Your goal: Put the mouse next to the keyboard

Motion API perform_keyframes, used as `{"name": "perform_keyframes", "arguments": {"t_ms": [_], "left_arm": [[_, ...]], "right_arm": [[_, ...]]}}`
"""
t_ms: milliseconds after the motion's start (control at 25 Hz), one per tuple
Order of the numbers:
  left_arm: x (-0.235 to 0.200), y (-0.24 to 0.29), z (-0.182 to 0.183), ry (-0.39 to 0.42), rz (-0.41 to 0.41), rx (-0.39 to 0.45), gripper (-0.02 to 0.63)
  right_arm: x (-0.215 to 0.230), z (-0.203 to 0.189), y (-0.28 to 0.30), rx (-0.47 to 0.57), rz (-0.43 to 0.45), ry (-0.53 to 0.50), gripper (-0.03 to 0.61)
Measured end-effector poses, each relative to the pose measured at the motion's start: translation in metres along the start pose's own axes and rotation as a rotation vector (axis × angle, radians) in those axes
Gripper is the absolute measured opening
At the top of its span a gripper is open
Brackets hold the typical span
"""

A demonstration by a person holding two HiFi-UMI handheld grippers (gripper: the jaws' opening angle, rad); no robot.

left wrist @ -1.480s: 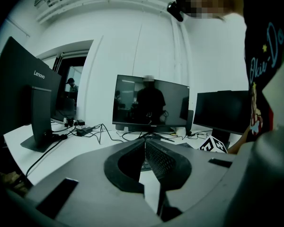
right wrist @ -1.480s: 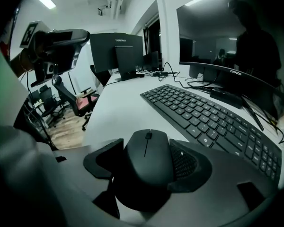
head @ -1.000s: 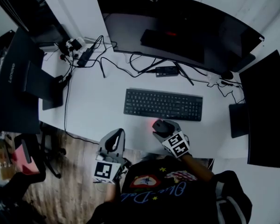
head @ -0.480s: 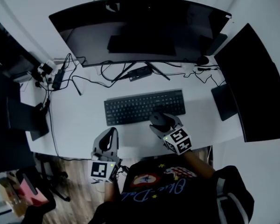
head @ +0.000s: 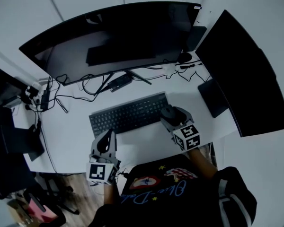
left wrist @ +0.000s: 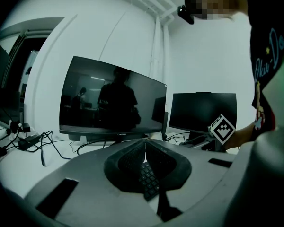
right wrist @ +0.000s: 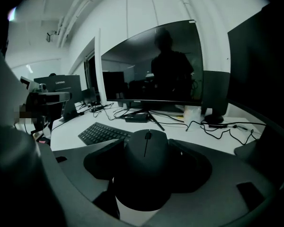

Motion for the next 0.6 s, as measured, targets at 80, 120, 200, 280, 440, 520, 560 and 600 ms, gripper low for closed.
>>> {"name": "perform_keyframes", "arguments": {"t_ms": [80, 120, 200, 280, 440, 520, 560, 600], "left_arm": [[0.007, 0.009, 0.004, -0.002, -0.004, 0.004, 0.005], [0.011, 0.013, 0.005, -0.004, -0.005, 0.008, 0.005], [0.019, 0.019, 0.007, -0.008, 0.0, 0.01, 0.005], [0.026, 0.026, 0.008, -0.013, 0.009, 0.005, 0.004], [0.038, 0.035, 0.011, -0.027, 0.025, 0.0, 0.005], [0.043, 0.039, 0.013, -0.025, 0.033, -0.005, 0.005], [0.046, 0.041, 0.014, -0.024, 0.037, -0.007, 0.005], [0.048, 0.043, 0.014, -0.021, 0.041, -0.01, 0.004]], "right_arm": [[0.018, 0.001, -0.004, 0.01, -0.022, 0.013, 0.282], [0.027, 0.002, -0.006, 0.013, -0.031, 0.019, 0.282], [0.042, 0.003, -0.009, 0.018, -0.041, 0.028, 0.282], [0.056, 0.004, -0.009, 0.024, -0.044, 0.035, 0.282], [0.077, 0.005, -0.005, 0.022, -0.035, 0.04, 0.282], [0.085, 0.004, 0.001, 0.014, -0.028, 0.044, 0.282], [0.089, 0.004, 0.004, 0.008, -0.024, 0.046, 0.282], [0.093, 0.003, 0.007, 0.001, -0.021, 0.045, 0.282]]}}
Point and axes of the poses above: the fingertips, and each gripper's own axes: y forward along the fingers, x to its right, z out of its top, the point moved 9 cm from there along -y, backward along the fingers, and after that the axes turned 4 degrees about -x, right-handed, at the moved point
